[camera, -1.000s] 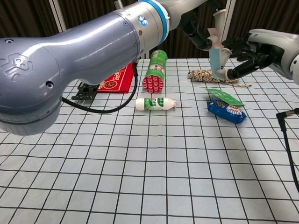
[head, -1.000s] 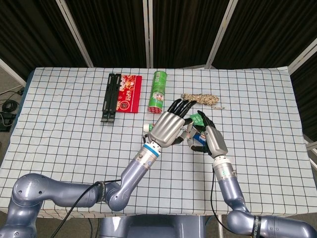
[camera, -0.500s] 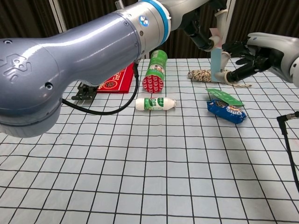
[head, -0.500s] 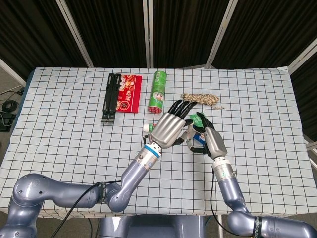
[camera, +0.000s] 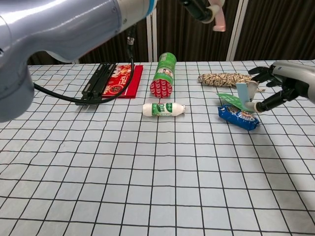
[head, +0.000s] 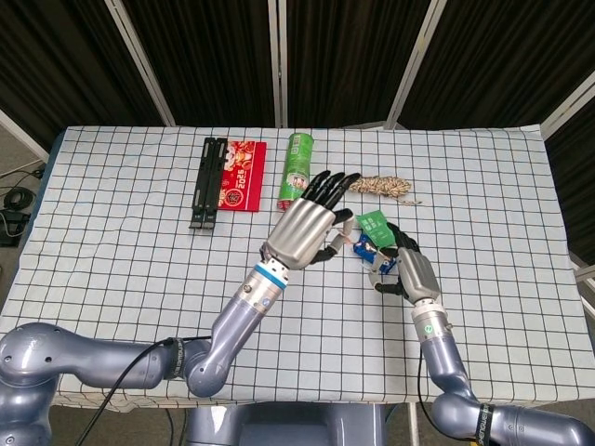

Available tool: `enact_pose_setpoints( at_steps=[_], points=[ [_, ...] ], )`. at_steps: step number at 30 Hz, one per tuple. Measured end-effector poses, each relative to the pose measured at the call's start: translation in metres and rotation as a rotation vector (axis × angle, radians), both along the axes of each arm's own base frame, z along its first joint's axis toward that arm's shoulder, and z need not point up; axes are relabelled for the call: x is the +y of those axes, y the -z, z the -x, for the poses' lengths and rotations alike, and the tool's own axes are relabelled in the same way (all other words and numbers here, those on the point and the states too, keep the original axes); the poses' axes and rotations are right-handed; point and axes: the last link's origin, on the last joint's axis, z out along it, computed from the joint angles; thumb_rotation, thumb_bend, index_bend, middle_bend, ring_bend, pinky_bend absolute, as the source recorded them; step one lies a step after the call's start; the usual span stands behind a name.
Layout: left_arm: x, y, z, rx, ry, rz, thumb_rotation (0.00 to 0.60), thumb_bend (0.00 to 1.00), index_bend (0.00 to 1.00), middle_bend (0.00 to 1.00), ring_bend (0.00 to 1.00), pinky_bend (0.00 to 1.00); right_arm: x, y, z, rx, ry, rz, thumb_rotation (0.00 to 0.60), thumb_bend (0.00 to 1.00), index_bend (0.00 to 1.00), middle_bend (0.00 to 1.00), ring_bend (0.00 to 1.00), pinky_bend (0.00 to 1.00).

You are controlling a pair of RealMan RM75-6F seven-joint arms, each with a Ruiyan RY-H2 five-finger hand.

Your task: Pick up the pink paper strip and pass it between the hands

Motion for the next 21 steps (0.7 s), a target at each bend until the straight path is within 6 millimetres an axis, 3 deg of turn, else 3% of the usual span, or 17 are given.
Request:
enact_pose_setpoints(
  at_steps=[3,4,5,7,9,10,12,13,16,21],
  points=[
    [0.002,-0.010,0.009,0.002,-0.012,-0.015,0.600,0.54,0.83,0.00,0.00,0.00,0.003,0.001,0.002,0.024,-0.013,0.004,0.600,0.43,0.80,0.01,0.00,0.00],
    [0.002,-0.014,0.014,0.005,-0.020,-0.021,0.600,0.54,0.83,0.00,0.00,0.00,0.004,0.002,0.003,0.035,-0.023,0.007,0.600,0.42,0.75,0.01,0.00,0.00],
    [0.003,-0.017,0.020,0.008,-0.030,-0.026,0.600,0.54,0.82,0.00,0.00,0.00,0.005,0.002,0.003,0.043,-0.032,0.009,0.600,0.40,0.69,0.01,0.00,0.00],
    [0.003,-0.025,0.038,0.016,-0.059,-0.031,0.600,0.52,0.78,0.00,0.00,0.00,0.006,0.001,0.004,0.063,-0.060,0.013,0.600,0.24,0.46,0.00,0.00,0.00],
    [0.002,-0.032,0.060,0.034,-0.095,-0.034,0.600,0.40,0.58,0.00,0.00,0.00,0.006,0.000,0.007,0.084,-0.088,0.016,0.600,0.07,0.29,0.00,0.00,0.00],
    [0.002,-0.034,0.071,0.047,-0.113,-0.036,0.600,0.24,0.33,0.00,0.00,0.00,0.006,-0.001,0.009,0.102,-0.106,0.023,0.600,0.02,0.22,0.00,0.00,0.00],
    [-0.001,-0.039,0.096,0.086,-0.154,-0.029,0.600,0.06,0.07,0.00,0.00,0.00,0.007,-0.005,0.015,0.136,-0.135,0.039,0.600,0.00,0.12,0.00,0.00,0.00],
    [-0.003,-0.041,0.105,0.104,-0.170,-0.026,0.600,0.01,0.00,0.00,0.00,0.00,0.007,-0.008,0.019,0.161,-0.154,0.052,0.600,0.00,0.08,0.00,0.00,0.00],
    [-0.008,-0.051,0.134,0.144,-0.212,-0.023,0.600,0.00,0.00,0.00,0.00,0.00,0.011,-0.016,0.031,0.205,-0.190,0.084,0.600,0.00,0.04,0.00,0.00,0.00],
    [-0.018,-0.062,0.161,0.157,-0.226,-0.048,0.600,0.00,0.00,0.00,0.00,0.00,0.019,-0.032,0.049,0.222,-0.223,0.112,0.600,0.00,0.03,0.00,0.00,0.00]
  ],
)
